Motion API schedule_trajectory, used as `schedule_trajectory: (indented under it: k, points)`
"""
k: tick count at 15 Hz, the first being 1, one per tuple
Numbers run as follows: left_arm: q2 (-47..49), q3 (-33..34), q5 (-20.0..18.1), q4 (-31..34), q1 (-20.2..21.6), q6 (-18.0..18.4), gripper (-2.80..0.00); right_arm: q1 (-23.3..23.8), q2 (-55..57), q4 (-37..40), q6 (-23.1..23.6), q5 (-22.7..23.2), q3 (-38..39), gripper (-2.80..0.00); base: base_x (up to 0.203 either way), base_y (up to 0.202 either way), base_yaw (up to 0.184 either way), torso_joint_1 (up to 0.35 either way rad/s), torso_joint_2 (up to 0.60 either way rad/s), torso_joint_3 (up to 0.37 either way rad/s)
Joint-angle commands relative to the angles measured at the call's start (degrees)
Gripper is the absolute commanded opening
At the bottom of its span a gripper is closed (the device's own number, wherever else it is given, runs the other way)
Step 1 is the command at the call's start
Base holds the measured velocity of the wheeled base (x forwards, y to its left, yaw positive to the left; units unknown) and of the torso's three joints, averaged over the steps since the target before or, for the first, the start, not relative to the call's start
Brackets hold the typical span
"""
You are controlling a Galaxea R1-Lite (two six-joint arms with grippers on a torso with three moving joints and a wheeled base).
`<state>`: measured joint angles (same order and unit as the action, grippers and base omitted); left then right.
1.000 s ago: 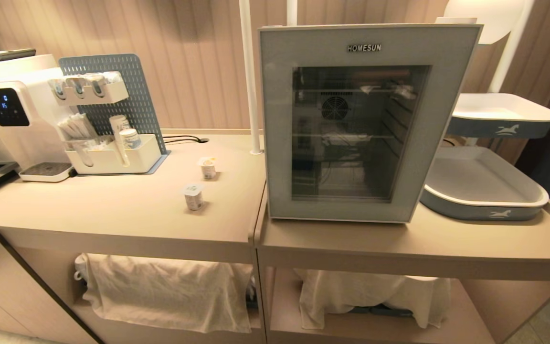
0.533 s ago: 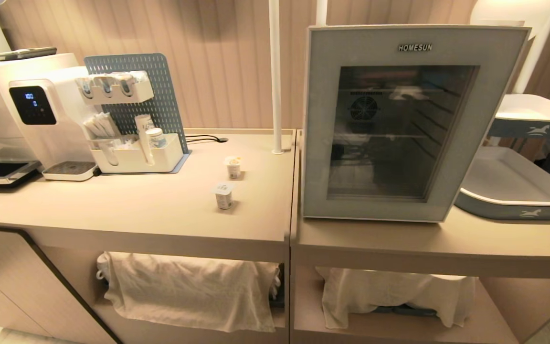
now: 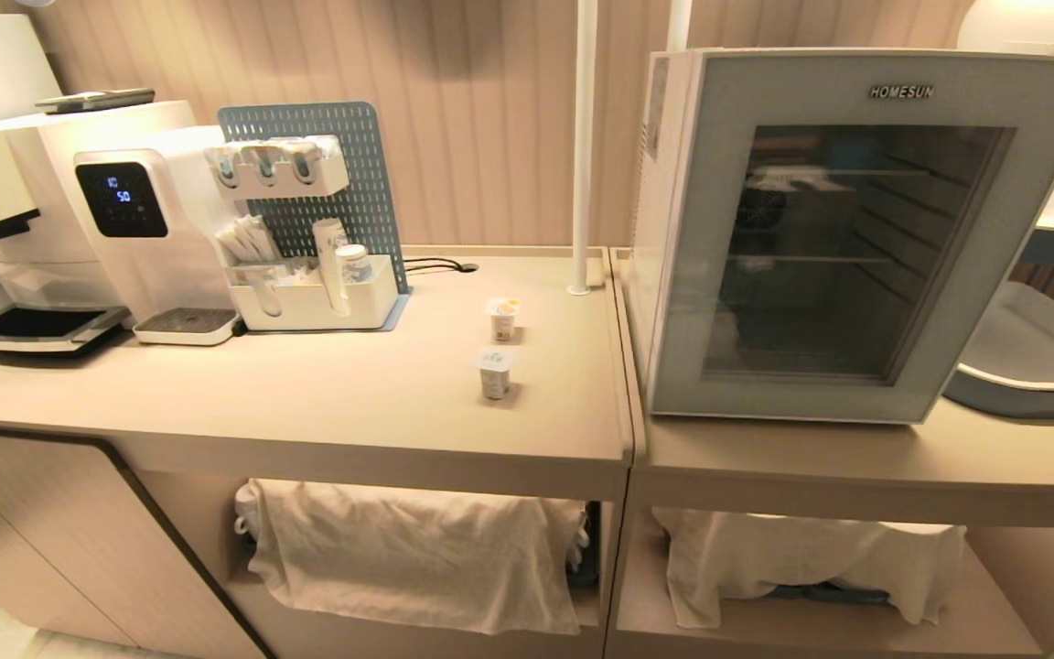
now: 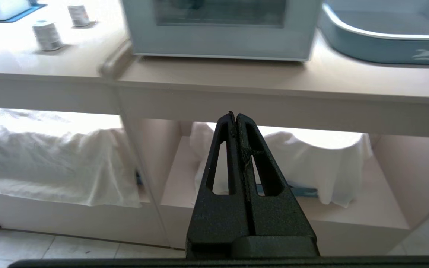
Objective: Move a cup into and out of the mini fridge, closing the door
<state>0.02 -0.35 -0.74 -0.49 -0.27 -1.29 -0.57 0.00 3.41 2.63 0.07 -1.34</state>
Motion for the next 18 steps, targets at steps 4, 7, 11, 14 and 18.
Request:
schedule_trajectory:
  k: [4, 7, 11, 14, 18]
  points:
    - [0.0, 0.0, 0.0, 0.0, 0.0, 0.0, -2.8, 0.0, 0.1, 0.0, 0.0, 0.0, 0.0, -2.8, 0.0, 0.193, 0.002, 0.0, 0.0, 0.001]
    - [0.0, 0.0, 0.0, 0.0, 0.0, 0.0, -2.8, 0.0, 0.0, 0.0, -0.1, 0.0, 0.0, -2.8, 0.0, 0.193, -0.001, 0.003, 0.0, 0.002]
    - [0.0, 0.0, 0.0, 0.0, 0.0, 0.0, -2.8, 0.0, 0.0, 0.0, -0.1, 0.0, 0.0, -2.8, 0.0, 0.192, 0.001, 0.003, 0.0, 0.002]
    - [0.0, 0.0, 0.0, 0.0, 0.0, 0.0, -2.8, 0.0, 0.1, -0.1, -0.1, 0.0, 0.0, -2.8, 0.0, 0.192, 0.0, 0.001, 0.0, 0.002]
    - [0.0, 0.0, 0.0, 0.0, 0.0, 0.0, -2.8, 0.0, 0.0, -0.1, -0.1, 0.0, 0.0, -2.8, 0.0, 0.195, 0.002, 0.001, 0.0, 0.001]
